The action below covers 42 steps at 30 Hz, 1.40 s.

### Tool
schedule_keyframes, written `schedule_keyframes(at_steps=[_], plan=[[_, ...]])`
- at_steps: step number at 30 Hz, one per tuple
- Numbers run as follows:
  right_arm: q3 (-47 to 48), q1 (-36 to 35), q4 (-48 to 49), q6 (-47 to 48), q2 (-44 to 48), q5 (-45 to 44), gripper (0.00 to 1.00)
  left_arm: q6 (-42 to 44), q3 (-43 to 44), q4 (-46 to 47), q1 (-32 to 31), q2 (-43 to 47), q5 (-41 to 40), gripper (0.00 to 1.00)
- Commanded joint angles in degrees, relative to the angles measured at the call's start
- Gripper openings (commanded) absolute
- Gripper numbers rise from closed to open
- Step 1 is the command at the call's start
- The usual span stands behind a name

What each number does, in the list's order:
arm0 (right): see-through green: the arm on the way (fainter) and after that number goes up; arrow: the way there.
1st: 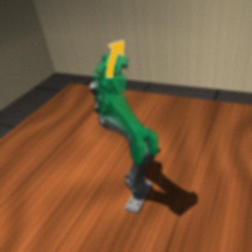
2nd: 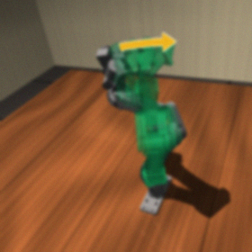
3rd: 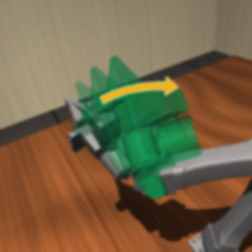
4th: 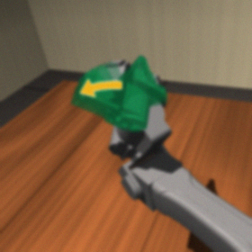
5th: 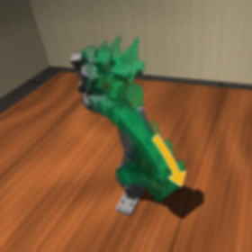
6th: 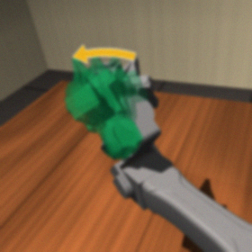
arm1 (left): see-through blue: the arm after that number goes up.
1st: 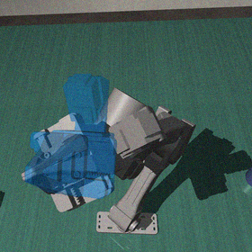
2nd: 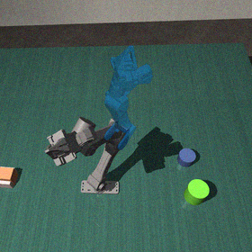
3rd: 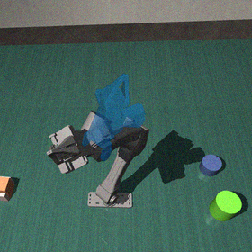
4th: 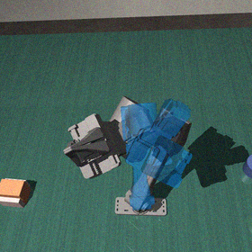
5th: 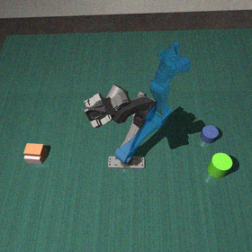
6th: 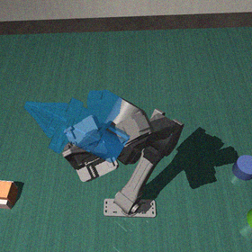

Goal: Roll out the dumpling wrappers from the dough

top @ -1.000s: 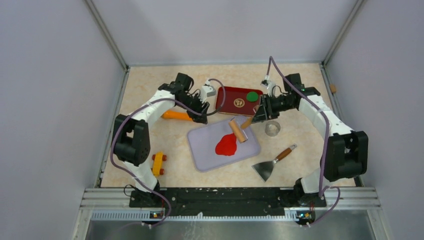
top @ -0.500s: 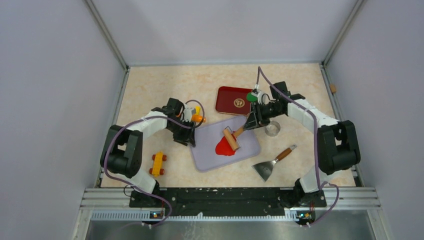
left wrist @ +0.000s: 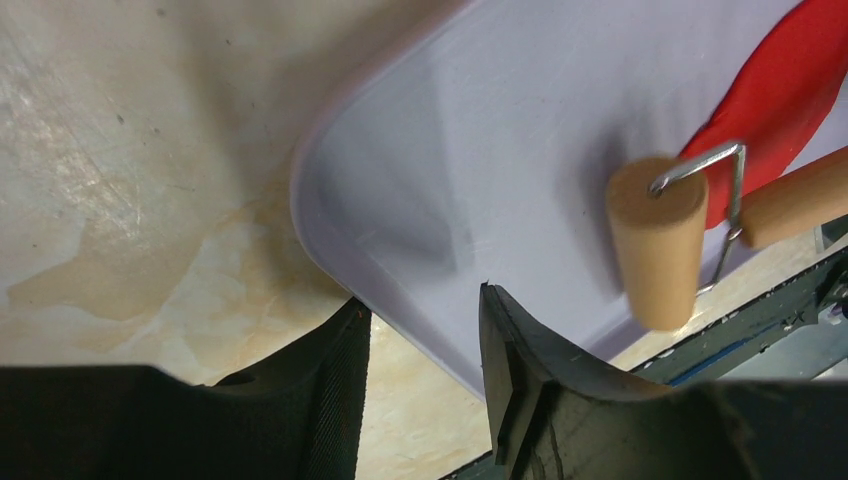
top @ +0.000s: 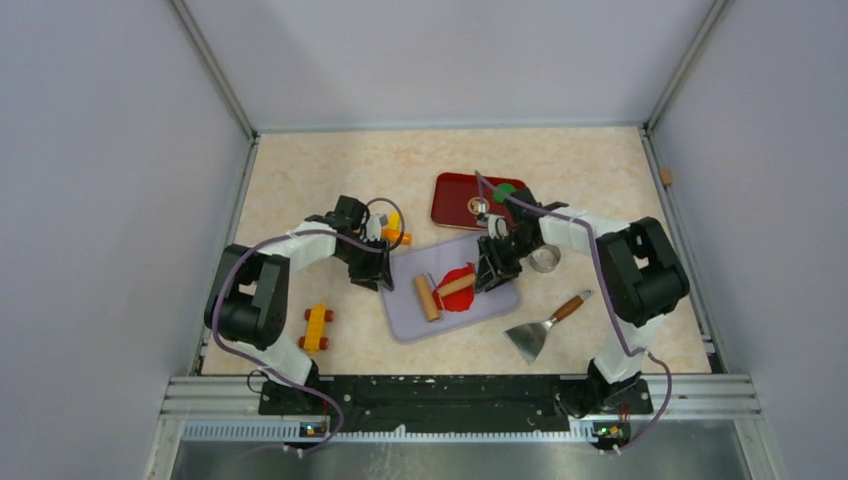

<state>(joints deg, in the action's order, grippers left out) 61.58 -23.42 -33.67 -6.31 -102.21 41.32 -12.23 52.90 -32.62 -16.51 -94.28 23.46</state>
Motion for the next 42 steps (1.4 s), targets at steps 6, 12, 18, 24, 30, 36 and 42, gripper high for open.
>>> schedule_keyframes(at_steps=[6, 12, 18, 24, 30, 36, 42], plan=[[0.2, -4.0, 4.4, 5.8, -2.1, -3.3, 0.00, 0.5, 2.6, 4.2, -0.2, -0.4, 0.2, 0.47], [13.9, -4.0, -2.3, 11.9, 3.3, 11.8, 0.00, 7.6, 6.3, 2.5, 0.1, 0.7, 4.9, 0.50], [23.1, -2.6, -17.6, 22.3, 6.8, 8.6, 0.00, 13.4, 10.9, -0.2, 0.2, 0.8, 7.6, 0.49], [22.6, 2.3, -29.5, 33.5, 5.7, 7.3, 0.00, 16.1, 12.8, -2.3, 0.3, 1.3, 5.9, 0.48], [23.9, 2.8, -33.2, 35.7, 2.0, 8.0, 0.00, 15.7, 11.2, -2.4, 0.3, 2.7, 5.4, 0.46], [22.9, 2.1, -29.7, 32.4, -2.6, -3.2, 0.00, 15.1, 9.6, -1.8, 0.6, 4.0, 5.1, 0.46], [19.4, -0.9, -25.8, 31.8, -6.9, -13.3, 0.00, 13.9, 8.3, -0.8, 0.9, 4.8, 5.6, 0.46]])
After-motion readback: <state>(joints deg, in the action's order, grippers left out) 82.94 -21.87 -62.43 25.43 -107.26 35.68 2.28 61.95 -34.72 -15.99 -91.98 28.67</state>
